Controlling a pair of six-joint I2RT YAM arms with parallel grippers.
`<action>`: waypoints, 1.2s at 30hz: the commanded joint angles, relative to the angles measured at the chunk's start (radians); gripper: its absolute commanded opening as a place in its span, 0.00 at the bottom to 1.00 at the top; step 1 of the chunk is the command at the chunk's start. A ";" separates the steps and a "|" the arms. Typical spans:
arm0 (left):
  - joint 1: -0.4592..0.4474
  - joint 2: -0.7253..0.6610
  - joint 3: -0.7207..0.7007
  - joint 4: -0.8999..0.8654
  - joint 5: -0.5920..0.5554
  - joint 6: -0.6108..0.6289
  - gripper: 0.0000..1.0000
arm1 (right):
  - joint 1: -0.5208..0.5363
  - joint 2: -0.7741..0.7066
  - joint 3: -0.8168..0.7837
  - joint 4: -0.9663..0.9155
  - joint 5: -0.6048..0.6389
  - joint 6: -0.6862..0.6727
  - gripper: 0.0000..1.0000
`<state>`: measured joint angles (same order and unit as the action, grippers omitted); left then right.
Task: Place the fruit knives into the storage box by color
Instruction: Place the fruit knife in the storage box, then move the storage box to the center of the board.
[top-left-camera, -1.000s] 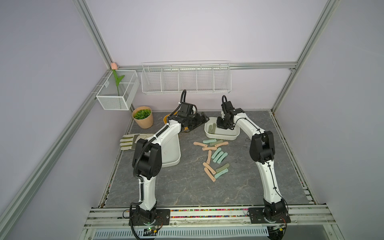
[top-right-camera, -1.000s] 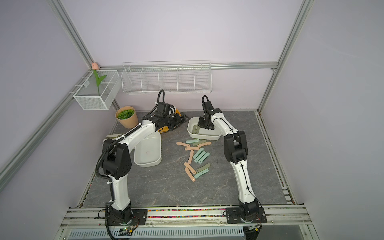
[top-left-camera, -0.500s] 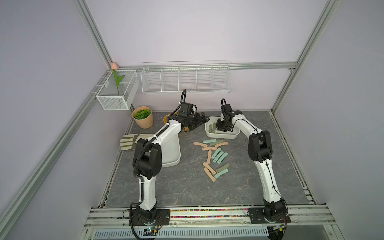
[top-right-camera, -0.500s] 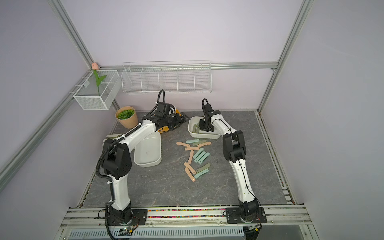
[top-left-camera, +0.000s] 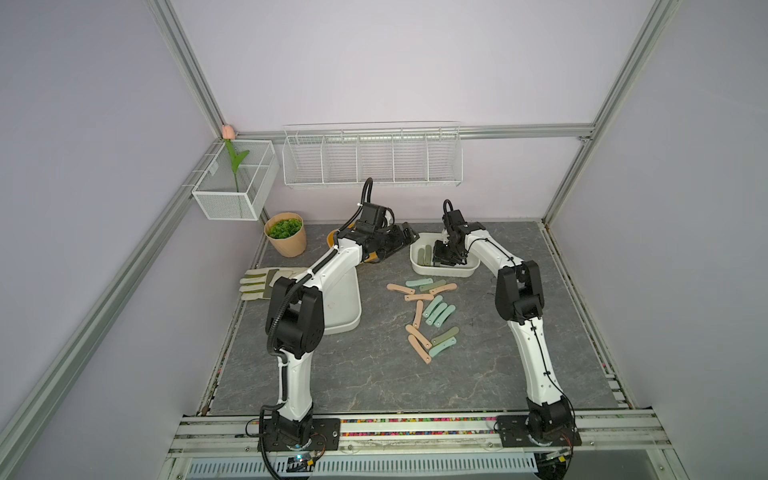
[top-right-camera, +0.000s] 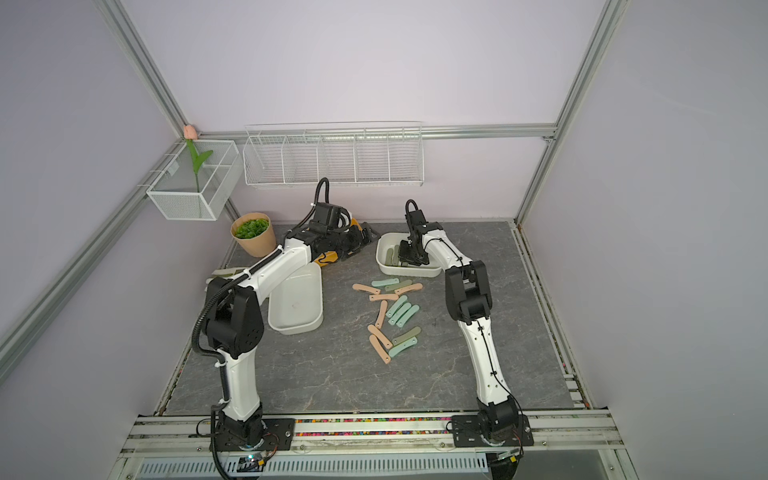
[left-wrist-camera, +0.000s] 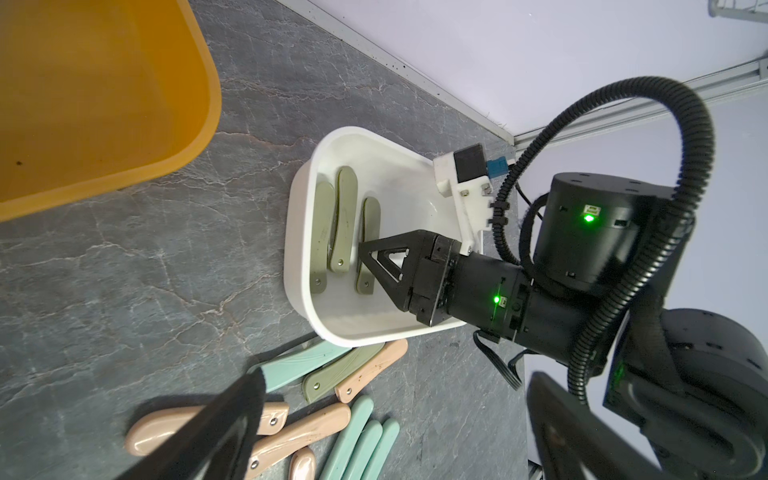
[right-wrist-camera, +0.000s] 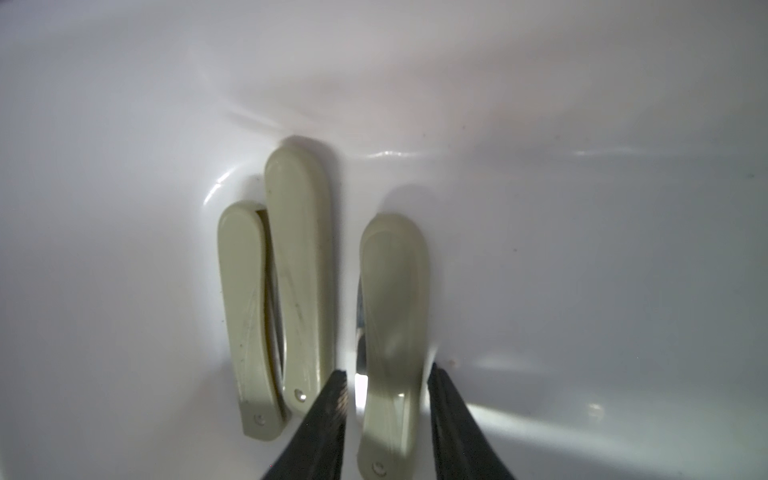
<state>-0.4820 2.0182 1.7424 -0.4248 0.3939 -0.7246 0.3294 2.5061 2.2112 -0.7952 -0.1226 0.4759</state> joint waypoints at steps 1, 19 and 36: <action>0.006 0.027 0.042 -0.018 0.001 0.002 0.99 | -0.014 -0.063 -0.034 -0.011 -0.004 -0.006 0.42; -0.025 0.128 0.178 -0.090 -0.026 0.030 0.99 | -0.118 -0.367 -0.512 0.139 -0.002 -0.014 0.47; -0.094 0.226 0.312 -0.137 -0.029 0.032 0.99 | -0.337 -0.596 -0.895 0.228 -0.022 -0.028 0.46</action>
<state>-0.5625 2.2005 2.0052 -0.5285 0.3702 -0.7040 0.0139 1.9644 1.3544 -0.5915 -0.1287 0.4637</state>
